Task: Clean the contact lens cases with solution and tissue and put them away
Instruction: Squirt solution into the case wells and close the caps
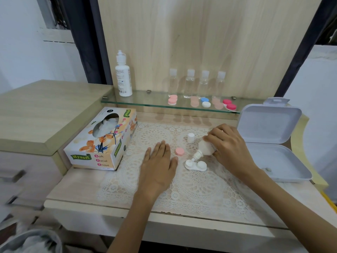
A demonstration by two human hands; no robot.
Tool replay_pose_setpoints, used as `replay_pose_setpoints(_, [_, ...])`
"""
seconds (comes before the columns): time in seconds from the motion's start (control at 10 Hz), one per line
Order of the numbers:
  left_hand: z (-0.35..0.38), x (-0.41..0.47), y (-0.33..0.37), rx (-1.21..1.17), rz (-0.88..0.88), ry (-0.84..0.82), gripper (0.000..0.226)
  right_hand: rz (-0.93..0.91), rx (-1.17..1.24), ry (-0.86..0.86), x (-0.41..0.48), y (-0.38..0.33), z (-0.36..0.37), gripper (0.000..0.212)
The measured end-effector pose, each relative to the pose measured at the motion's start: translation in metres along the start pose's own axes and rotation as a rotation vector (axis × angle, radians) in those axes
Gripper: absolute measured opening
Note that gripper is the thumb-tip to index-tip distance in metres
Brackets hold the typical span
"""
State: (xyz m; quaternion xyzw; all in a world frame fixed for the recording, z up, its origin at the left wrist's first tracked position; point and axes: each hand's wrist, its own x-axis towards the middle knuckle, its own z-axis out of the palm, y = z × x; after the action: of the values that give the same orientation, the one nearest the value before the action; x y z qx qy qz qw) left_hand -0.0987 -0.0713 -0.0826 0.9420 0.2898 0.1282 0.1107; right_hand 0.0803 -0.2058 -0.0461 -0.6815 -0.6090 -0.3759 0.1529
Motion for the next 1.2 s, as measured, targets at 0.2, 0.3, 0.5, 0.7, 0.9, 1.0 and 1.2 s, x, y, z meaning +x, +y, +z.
replay_pose_setpoints(0.2, [0.0, 0.0, 0.0, 0.001, -0.002, -0.008, 0.057, -0.002, -0.014, 0.012, 0.001, 0.001, 0.0, 0.038])
replay_pose_setpoints(0.3, [0.0, 0.0, 0.0, -0.001, -0.003, -0.011, 0.057, -0.003, -0.017, 0.011, 0.001, 0.002, 0.001, 0.039])
replay_pose_setpoints(0.5, [-0.001, 0.0, 0.0, -0.002, -0.006, -0.009, 0.057, 0.005, -0.01, -0.001, 0.001, 0.001, 0.0, 0.038])
replay_pose_setpoints(0.7, [-0.001, 0.0, 0.001, -0.006, -0.004, -0.004, 0.057, 0.084, 0.061, -0.009, -0.003, 0.003, 0.003, 0.044])
replay_pose_setpoints(0.9, [-0.002, -0.001, 0.001, -0.048, -0.003, 0.016, 0.057, 0.28, 0.274, -0.039, -0.006, 0.0, -0.006, 0.05])
replay_pose_setpoints(1.0, [-0.003, -0.001, 0.001, -0.07, -0.004, 0.03, 0.056, 0.455, 0.428, -0.027, -0.003, -0.001, -0.014, 0.052])
replay_pose_setpoints(1.2, [-0.001, -0.001, 0.001, -0.077, -0.006, 0.05, 0.056, 0.739, 0.73, 0.088, 0.02, -0.013, -0.033, 0.047])
